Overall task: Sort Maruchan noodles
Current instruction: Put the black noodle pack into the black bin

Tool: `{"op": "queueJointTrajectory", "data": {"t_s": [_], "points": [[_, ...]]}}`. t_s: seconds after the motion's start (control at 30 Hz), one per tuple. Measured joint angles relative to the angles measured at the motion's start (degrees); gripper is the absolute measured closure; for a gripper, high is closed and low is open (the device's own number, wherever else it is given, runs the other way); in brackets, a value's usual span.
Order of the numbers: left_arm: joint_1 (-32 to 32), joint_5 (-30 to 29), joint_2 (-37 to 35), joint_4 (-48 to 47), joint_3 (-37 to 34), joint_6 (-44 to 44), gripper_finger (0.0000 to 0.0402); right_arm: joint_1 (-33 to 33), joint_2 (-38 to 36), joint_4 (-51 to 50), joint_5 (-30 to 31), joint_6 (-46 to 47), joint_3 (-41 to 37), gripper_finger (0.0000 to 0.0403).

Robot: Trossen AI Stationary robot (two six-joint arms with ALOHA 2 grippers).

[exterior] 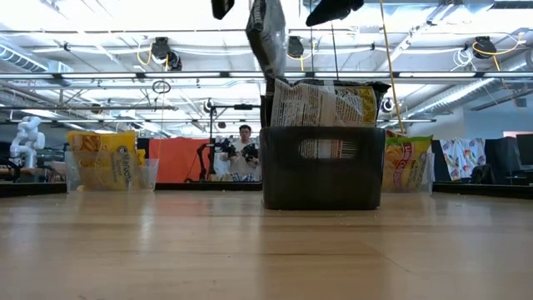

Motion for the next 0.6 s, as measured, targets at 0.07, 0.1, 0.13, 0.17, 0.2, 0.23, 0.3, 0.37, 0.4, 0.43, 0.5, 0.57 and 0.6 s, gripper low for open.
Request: {"op": "queueJointTrajectory", "data": {"t_s": [0.07, 0.1, 0.13, 0.17, 0.2, 0.23, 0.3, 0.37, 0.4, 0.43, 0.5, 0.57, 0.6], "points": [[-0.46, -0.01, 1.55, -3.47, 2.70, 1.23, 0.0402, 0.00, 0.09, 1.51, 0.03, -2.28, 0.00, 0.0297], [-0.62, 0.00, 2.14, -4.88, 3.57, 1.57, 0.0402, 0.00, 0.05, 1.56, -0.06, -2.96, 0.02, 0.0290], [-0.94, 0.00, 2.76, -4.93, 4.31, 1.75, 0.0402, 0.00, 0.01, 1.54, -0.21, -3.18, 0.02, 0.0283], [-1.07, 0.00, 3.03, -4.26, 4.58, 1.80, 0.0402, 0.00, 0.01, 1.57, -0.29, -3.29, 0.02, 0.0277], [-1.19, 0.00, 3.16, -4.40, 4.70, 1.80, 0.0402, 0.00, 0.03, 1.41, -0.31, -3.30, 0.02, 0.0273], [-1.29, 0.00, 3.31, -4.76, 4.87, 1.80, 0.0402, 0.00, 0.05, 1.08, -0.46, -3.31, 0.02, 0.0270], [-1.36, 0.00, 3.59, -4.41, 5.11, 1.80, 0.0402, 0.00, 0.05, 0.56, -2.11, -3.32, 0.02, 0.0267], [-1.34, 0.00, 3.62, -4.74, 5.11, 1.38, 0.0402, 0.00, 0.05, 0.63, -5.22, -3.60, 0.02, 0.0266], [-1.34, 0.00, 3.62, -4.69, 5.11, 1.36, 0.0402, 0.00, 0.08, 0.60, -6.80, -4.30, 0.02, 0.0266], [-1.34, 0.00, 3.62, -4.63, 5.11, 1.35, 0.0402, 0.00, 0.34, 0.65, -7.87, -5.35, 0.02, 0.0266], [-1.34, -0.01, 3.62, -4.56, 5.11, 1.20, 0.0402, 0.13, 0.63, 0.85, -8.12, -6.14, 0.07, 0.0266], [-1.34, -0.02, 3.62, -4.57, 5.11, 0.90, 0.0402, 0.13, 1.23, 1.04, -8.74, -6.08, 0.07, 0.0266], [-1.34, -0.02, 3.62, -4.52, 5.11, 0.72, 0.0401, 0.12, 1.62, 1.58, -9.43, -6.10, 0.07, 0.0266]]}}
